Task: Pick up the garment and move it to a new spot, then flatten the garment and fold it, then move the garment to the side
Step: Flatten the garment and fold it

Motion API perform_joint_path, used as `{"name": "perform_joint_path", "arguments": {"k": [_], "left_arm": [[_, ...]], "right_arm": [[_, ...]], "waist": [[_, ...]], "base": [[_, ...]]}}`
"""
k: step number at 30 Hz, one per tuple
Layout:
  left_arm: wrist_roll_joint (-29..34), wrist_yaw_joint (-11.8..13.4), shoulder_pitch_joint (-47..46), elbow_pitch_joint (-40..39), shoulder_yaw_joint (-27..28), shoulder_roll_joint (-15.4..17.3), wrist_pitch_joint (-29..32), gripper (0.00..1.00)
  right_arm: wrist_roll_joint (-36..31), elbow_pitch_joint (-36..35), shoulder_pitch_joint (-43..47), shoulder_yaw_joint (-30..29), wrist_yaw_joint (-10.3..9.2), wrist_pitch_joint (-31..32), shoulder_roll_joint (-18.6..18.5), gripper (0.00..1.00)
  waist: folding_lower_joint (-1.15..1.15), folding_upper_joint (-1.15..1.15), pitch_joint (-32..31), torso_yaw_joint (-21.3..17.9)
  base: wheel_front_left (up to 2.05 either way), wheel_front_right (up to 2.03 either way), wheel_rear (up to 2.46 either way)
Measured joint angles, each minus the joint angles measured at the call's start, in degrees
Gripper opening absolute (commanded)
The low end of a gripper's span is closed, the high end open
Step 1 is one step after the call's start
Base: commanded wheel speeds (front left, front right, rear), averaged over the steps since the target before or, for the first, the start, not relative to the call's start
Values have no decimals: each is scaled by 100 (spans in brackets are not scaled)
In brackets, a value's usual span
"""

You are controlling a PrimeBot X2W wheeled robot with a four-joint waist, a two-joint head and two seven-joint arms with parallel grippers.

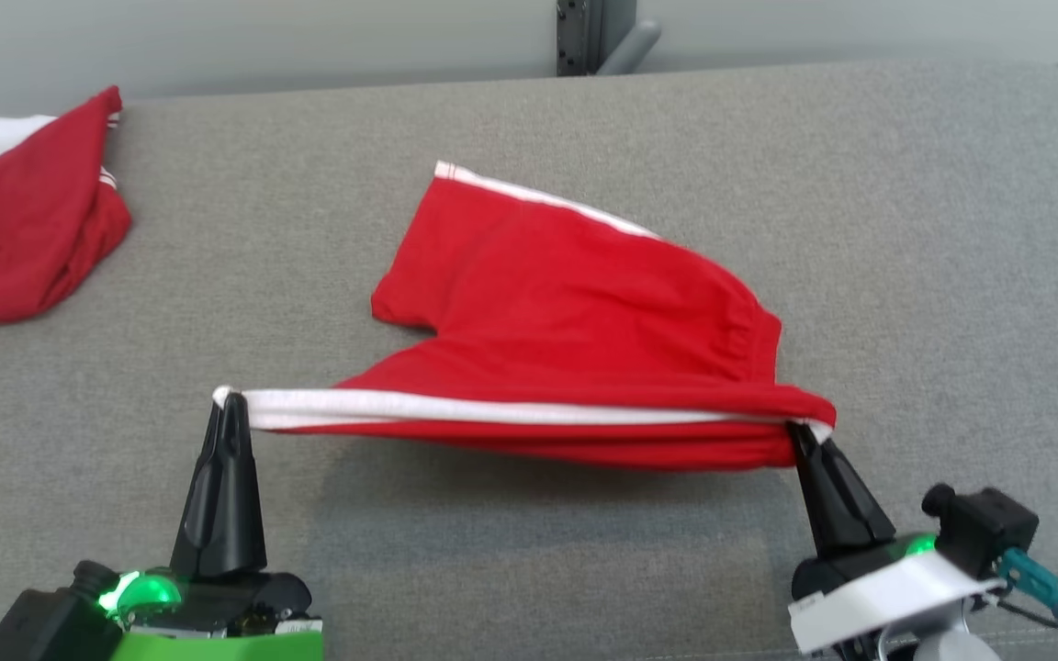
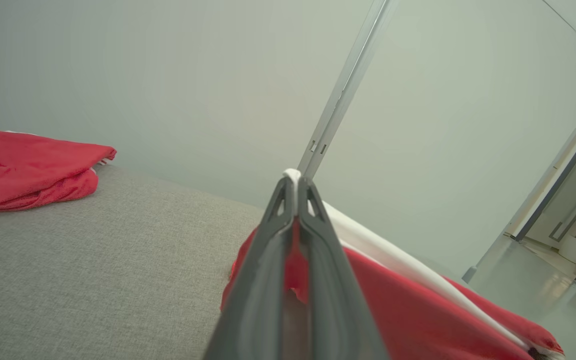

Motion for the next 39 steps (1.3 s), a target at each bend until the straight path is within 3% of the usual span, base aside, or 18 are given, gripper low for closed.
{"name": "perform_joint_path", "arguments": {"k": [7, 13, 29, 39], "left_arm": [[-1, 0, 321, -63, 47, -1, -1, 0], [90, 0, 77, 337, -43, -1, -2, 0], [582, 0, -2700, 2727, -178, 177, -12, 0], [924, 0, -3639, 3767, -48, 215, -11, 0]], "right_arm": [[33, -178, 606, 129, 0, 0, 0, 0], [153, 130, 502, 285, -1, 0, 15, 0], [308, 1628, -1453, 499, -2, 1, 414, 0], [361, 2170, -2163, 620, -2, 1, 505, 0]], "waist": [[0, 0, -279, 44], [0, 0, -254, -140], [0, 0, 472, -702], [1, 0, 1038, -1106]], "base": [[0, 0, 0], [0, 0, 0], [0, 0, 0], [0, 0, 0]]}}
